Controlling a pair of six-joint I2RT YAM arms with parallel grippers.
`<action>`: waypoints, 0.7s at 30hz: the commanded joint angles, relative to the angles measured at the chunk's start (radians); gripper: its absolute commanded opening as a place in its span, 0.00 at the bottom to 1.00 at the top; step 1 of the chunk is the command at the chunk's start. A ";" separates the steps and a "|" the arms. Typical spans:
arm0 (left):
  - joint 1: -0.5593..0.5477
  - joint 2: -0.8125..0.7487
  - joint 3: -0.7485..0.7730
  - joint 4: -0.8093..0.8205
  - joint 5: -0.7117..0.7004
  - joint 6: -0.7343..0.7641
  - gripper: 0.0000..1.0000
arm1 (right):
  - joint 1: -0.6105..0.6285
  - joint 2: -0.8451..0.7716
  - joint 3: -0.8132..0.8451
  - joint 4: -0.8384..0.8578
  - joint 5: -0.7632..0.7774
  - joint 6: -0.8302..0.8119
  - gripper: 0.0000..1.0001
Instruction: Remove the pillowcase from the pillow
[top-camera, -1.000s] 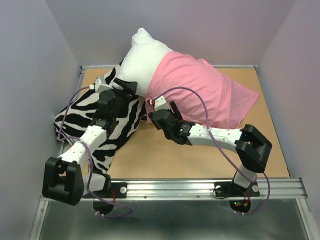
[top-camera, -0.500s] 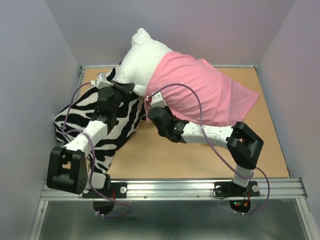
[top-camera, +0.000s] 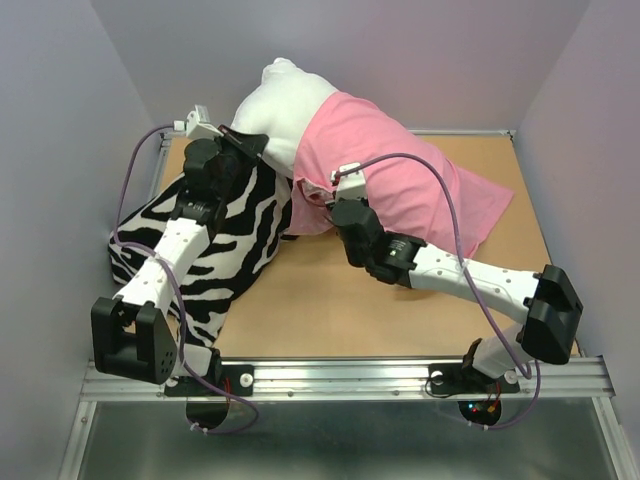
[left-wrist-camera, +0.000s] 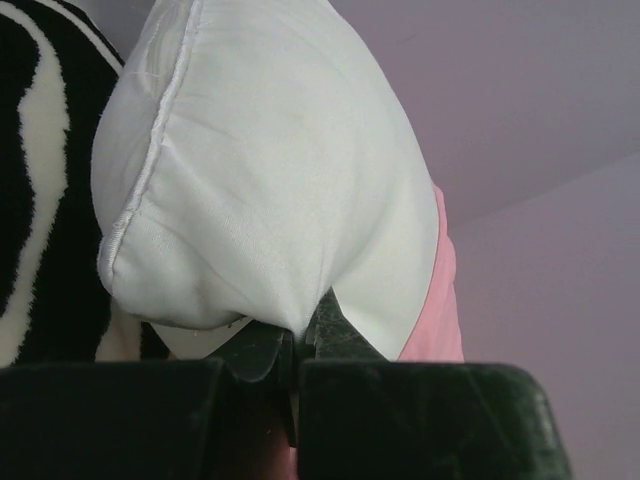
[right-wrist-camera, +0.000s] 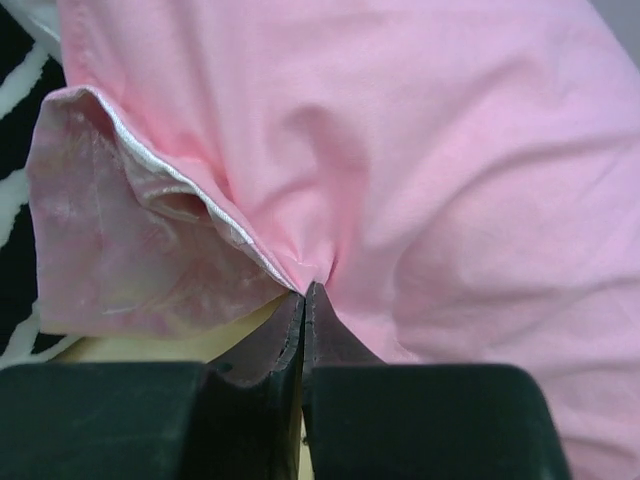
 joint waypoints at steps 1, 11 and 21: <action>0.025 -0.060 0.118 0.038 -0.045 0.066 0.00 | -0.012 -0.045 0.001 -0.099 -0.098 0.069 0.01; 0.135 -0.003 0.349 -0.090 -0.042 0.101 0.00 | -0.017 -0.257 -0.118 -0.374 -0.054 0.323 0.00; 0.339 0.020 0.374 -0.122 -0.008 0.031 0.00 | -0.020 -0.496 -0.287 -0.626 -0.034 0.613 0.01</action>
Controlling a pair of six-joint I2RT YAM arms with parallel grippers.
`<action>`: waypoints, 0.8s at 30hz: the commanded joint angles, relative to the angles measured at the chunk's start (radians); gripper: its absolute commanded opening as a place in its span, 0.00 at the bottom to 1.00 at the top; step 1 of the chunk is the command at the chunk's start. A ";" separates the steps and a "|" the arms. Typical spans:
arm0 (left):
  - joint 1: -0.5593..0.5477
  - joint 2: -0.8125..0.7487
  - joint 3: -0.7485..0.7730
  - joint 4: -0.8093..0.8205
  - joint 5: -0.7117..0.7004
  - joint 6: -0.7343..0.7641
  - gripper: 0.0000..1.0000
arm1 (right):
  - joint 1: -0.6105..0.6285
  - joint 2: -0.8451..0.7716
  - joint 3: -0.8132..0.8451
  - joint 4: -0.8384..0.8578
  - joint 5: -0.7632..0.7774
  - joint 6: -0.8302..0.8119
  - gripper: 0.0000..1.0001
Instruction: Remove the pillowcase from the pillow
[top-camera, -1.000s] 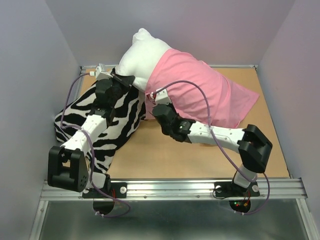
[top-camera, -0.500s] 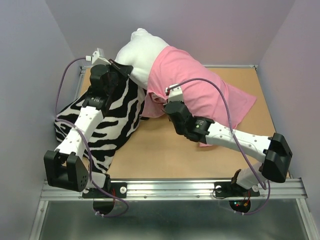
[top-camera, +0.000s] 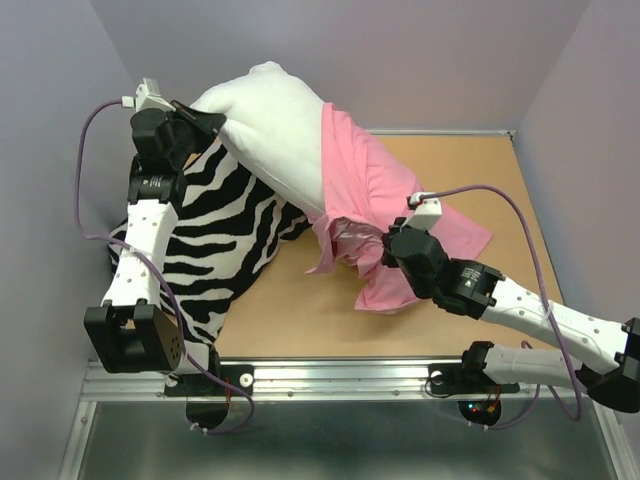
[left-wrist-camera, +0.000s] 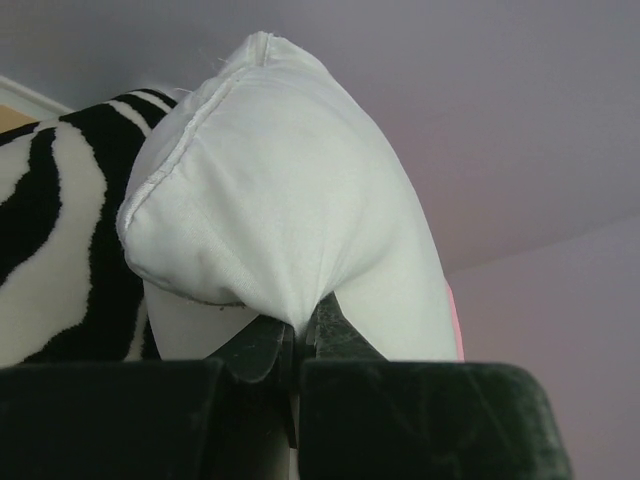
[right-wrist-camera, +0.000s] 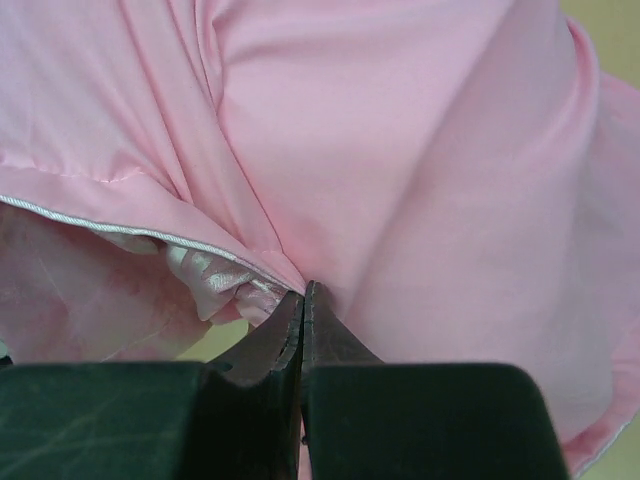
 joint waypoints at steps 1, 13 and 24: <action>0.126 -0.023 0.070 0.171 -0.162 -0.024 0.00 | -0.008 -0.050 -0.060 -0.253 0.084 0.154 0.01; 0.150 -0.138 -0.257 0.219 -0.154 -0.101 0.00 | -0.011 -0.009 0.150 -0.181 -0.125 0.052 0.65; 0.127 -0.218 -0.426 0.250 -0.159 -0.106 0.00 | -0.334 0.229 0.369 -0.137 -0.473 0.028 0.78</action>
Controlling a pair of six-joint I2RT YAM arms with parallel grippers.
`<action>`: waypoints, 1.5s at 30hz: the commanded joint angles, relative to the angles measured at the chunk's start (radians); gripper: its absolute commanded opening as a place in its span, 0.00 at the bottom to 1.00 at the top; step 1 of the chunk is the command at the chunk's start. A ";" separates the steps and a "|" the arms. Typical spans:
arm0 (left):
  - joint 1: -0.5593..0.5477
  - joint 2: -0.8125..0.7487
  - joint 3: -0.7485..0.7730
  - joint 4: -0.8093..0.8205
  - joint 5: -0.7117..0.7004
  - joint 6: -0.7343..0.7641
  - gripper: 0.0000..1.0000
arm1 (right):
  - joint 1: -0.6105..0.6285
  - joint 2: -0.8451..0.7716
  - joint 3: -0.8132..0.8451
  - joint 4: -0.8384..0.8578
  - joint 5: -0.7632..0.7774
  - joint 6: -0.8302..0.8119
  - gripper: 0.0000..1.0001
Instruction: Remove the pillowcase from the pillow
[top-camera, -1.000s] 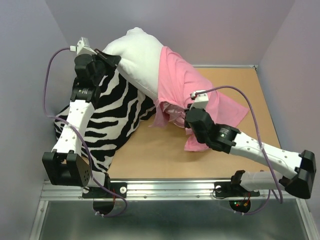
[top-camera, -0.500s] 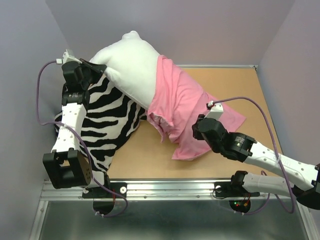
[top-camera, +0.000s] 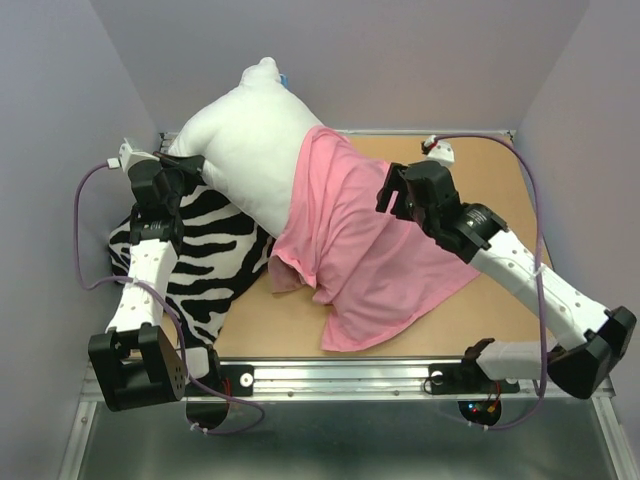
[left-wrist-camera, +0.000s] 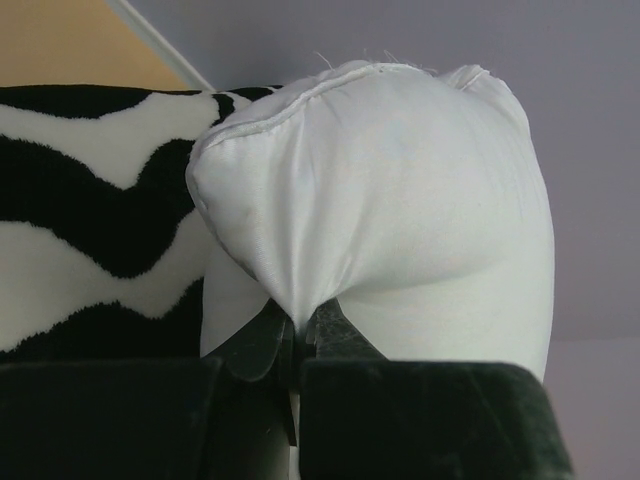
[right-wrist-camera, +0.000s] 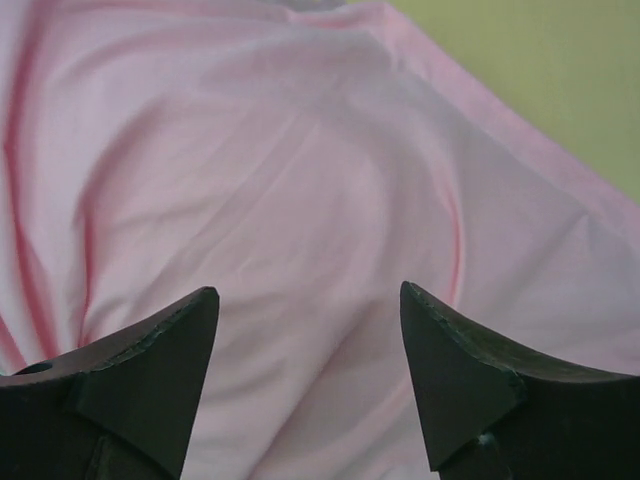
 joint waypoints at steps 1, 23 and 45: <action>0.004 -0.042 -0.004 0.094 -0.045 0.012 0.00 | -0.037 0.071 0.048 0.026 -0.182 0.003 0.79; 0.006 -0.031 -0.004 0.100 -0.027 0.019 0.00 | -0.061 0.008 -0.176 0.158 -0.191 0.166 0.58; 0.093 -0.026 -0.004 0.080 -0.019 0.025 0.00 | -0.791 -0.246 -0.467 0.134 -0.602 0.058 0.01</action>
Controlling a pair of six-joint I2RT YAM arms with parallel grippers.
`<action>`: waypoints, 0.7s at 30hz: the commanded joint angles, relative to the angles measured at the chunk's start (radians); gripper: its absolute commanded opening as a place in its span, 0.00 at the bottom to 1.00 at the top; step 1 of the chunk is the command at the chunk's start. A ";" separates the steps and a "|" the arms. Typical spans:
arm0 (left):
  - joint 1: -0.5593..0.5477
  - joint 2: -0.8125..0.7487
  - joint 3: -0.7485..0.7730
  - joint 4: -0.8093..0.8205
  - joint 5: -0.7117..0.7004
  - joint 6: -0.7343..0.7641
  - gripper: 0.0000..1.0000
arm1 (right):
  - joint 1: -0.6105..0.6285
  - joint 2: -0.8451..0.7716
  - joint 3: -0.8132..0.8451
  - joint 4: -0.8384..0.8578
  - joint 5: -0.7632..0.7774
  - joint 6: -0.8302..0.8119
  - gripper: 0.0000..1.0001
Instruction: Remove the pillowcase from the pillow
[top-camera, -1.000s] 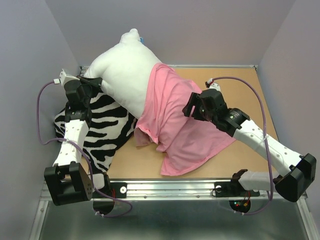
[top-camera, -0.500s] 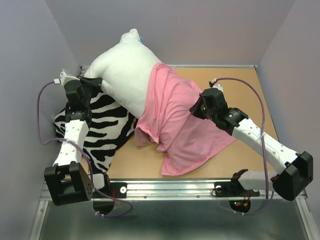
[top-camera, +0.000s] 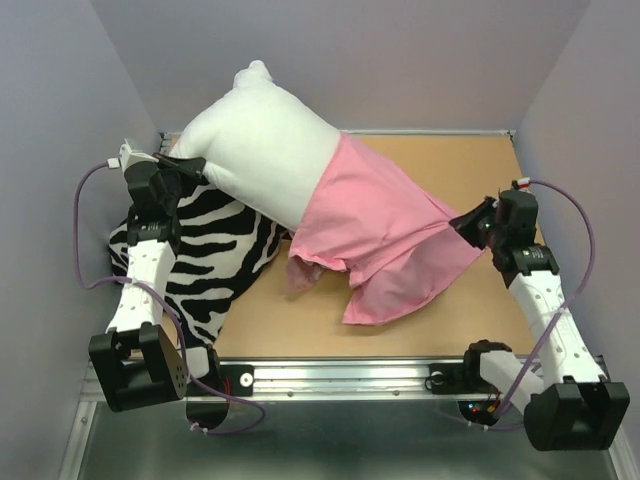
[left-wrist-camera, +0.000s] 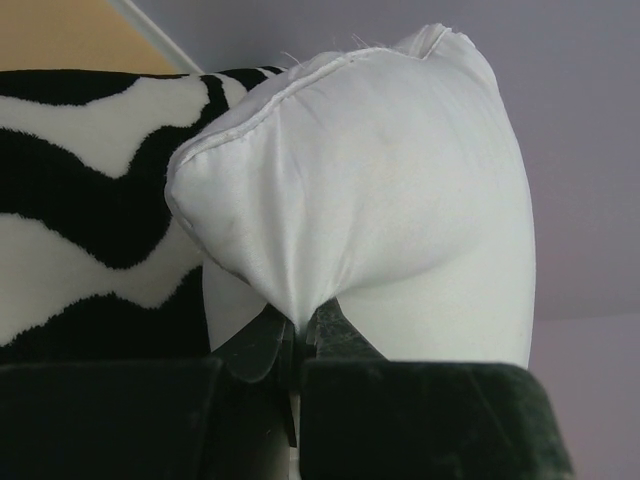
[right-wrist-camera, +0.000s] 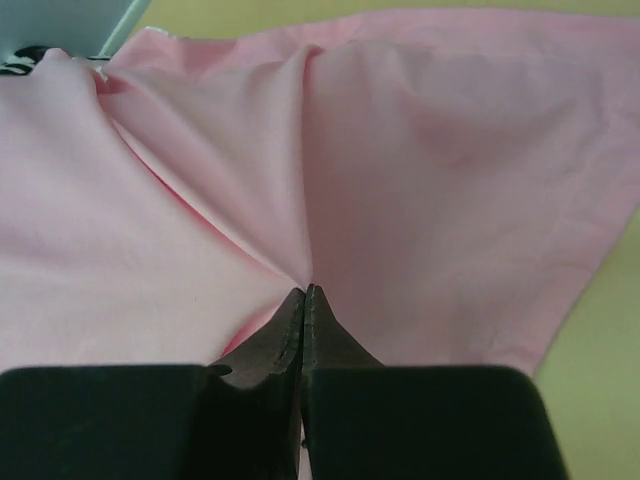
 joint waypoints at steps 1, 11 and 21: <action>0.084 -0.029 0.007 0.076 -0.072 0.020 0.00 | -0.276 0.043 0.003 -0.013 -0.198 -0.086 0.01; 0.176 -0.104 0.100 0.018 -0.092 0.037 0.00 | -0.499 0.245 0.268 -0.014 -0.357 -0.072 0.01; 0.185 -0.101 0.393 -0.037 -0.005 0.134 0.00 | -0.556 0.388 0.437 -0.013 -0.471 -0.054 0.01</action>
